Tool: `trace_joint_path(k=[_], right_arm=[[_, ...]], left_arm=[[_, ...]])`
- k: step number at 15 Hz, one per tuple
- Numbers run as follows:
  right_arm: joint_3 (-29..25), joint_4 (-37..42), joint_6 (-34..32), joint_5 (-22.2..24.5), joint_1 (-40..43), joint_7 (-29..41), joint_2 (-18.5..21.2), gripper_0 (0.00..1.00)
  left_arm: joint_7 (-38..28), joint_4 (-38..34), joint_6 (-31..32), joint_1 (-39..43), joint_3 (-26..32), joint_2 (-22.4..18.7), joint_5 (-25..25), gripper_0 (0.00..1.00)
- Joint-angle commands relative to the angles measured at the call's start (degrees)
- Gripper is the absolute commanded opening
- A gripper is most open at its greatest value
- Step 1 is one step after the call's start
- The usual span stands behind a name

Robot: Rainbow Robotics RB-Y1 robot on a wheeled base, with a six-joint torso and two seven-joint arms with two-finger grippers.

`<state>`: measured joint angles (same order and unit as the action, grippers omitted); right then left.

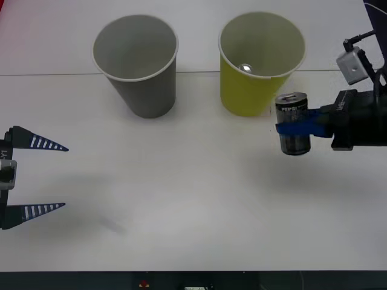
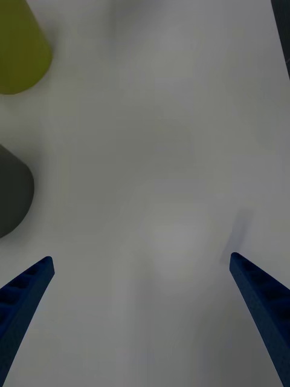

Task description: Put the can into the green bin and the plastic bottle into the gray bin

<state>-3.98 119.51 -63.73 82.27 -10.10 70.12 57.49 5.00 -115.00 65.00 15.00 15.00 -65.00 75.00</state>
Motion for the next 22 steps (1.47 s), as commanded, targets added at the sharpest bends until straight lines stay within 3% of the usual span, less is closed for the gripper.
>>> trace_joint_path(k=[1,5,10,13,18,22], right_arm=[[-3.6,2.7,-5.4,4.4,-2.3,7.9,0.0,0.00],[-5.4,0.2,-14.6,5.9,-8.3,8.4,0.1,0.00],[-3.8,-6.1,-26.3,9.0,-20.9,8.4,0.1,0.00],[1.9,-9.9,-26.3,13.4,-29.8,8.4,0.1,0.00],[13.6,-21.8,-26.3,16.5,-43.2,8.4,-0.5,0.00],[21.0,-31.4,-26.3,23.2,-52.3,8.4,-4.9,0.00]], left_arm=[[0.0,0.0,0.0,0.0,0.0,0.0,0.0,1.00],[0.0,0.0,0.0,0.0,0.0,0.0,0.0,1.00],[0.0,0.0,0.0,0.0,0.0,0.0,0.0,1.00],[0.0,0.0,0.0,0.0,0.0,0.0,0.0,1.00],[0.0,0.0,0.0,0.0,0.0,0.0,0.0,1.00],[0.0,0.0,0.0,0.0,0.0,0.0,0.0,1.00]])
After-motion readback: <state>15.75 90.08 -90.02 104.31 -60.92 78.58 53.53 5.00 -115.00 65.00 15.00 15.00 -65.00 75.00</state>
